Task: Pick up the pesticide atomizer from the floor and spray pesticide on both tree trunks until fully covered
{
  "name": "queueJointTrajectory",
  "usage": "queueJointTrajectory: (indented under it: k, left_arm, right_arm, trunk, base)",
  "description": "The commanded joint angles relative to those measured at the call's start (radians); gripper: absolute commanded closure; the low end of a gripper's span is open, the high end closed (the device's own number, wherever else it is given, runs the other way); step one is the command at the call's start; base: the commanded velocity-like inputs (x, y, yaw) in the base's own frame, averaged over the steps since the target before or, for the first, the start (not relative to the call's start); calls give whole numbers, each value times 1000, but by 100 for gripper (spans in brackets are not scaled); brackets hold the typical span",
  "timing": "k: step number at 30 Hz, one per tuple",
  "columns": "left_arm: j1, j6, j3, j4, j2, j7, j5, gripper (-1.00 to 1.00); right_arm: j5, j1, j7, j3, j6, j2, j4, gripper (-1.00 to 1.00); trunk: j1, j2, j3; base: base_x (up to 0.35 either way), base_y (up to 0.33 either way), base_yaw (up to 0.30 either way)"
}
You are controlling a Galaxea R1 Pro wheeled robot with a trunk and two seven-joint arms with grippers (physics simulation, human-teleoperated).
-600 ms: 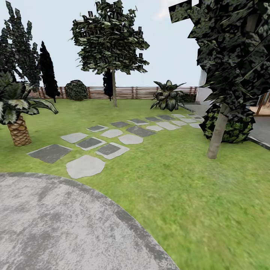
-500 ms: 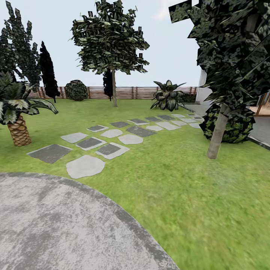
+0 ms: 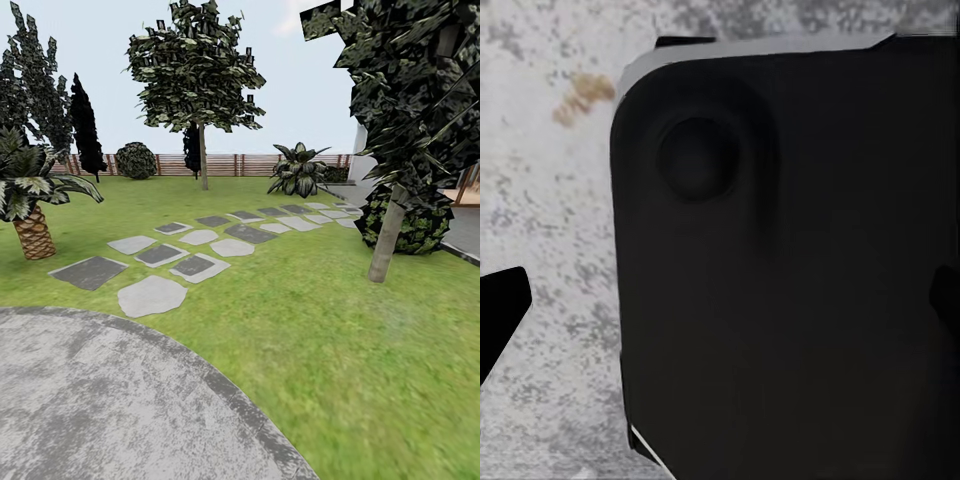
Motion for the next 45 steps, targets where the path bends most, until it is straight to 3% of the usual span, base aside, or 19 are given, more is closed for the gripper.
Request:
queueJointTrajectory:
  k: [1, 11, 12, 19, 24, 29, 38, 45]
  left_arm:
    - [-1, -8, 0, -6, 0, -1, 0, -100]
    - [-27, -64, -6, -63, 11, -1, -14, -100]
    - [-63, -177, -6, -280, 11, -1, -14, -100]
    - [-103, -194, -1, -323, 10, -1, -11, -100]
    - [-102, -236, 1, -322, 14, -1, -10, -100]
    - [-93, -247, 3, -315, 14, 2, -6, -100]
    - [-92, -248, 4, -314, 16, 4, -2, -100]
    - [-93, -248, 10, -314, 18, 4, 6, -100]
  right_arm:
    - [0, -1, 0, -1, -9, -6, 0, -100]
    - [-1, -2, -52, -3, -65, -62, -56, -100]
    - [-1, -2, -164, -3, -491, -77, -292, -100]
    - [6, -4, -161, 2, -508, -85, -359, -100]
    - [15, -4, -160, 6, -510, -86, -371, -100]
    - [50, -4, -159, 8, -510, -85, -367, -100]
    - [53, -4, -159, 8, -509, -82, -364, -100]
    - [53, -4, -159, 8, -509, -79, -364, -100]
  trunk:
    - [0, 0, -1]
    - [0, 0, -1]
    - [0, 0, -1]
    - [0, 0, -1]
    - [0, 0, -1]
    - [0, 0, -1]
    - [0, 0, -1]
    - [27, -49, -23]
  base:
    - [0, 0, 0]
    - [0, 0, 0]
    - [0, 0, 0]
    - [0, 0, 0]
    - [0, 0, 0]
    - [0, 0, 0]
    - [0, 0, 0]
    - [0, 0, 0]
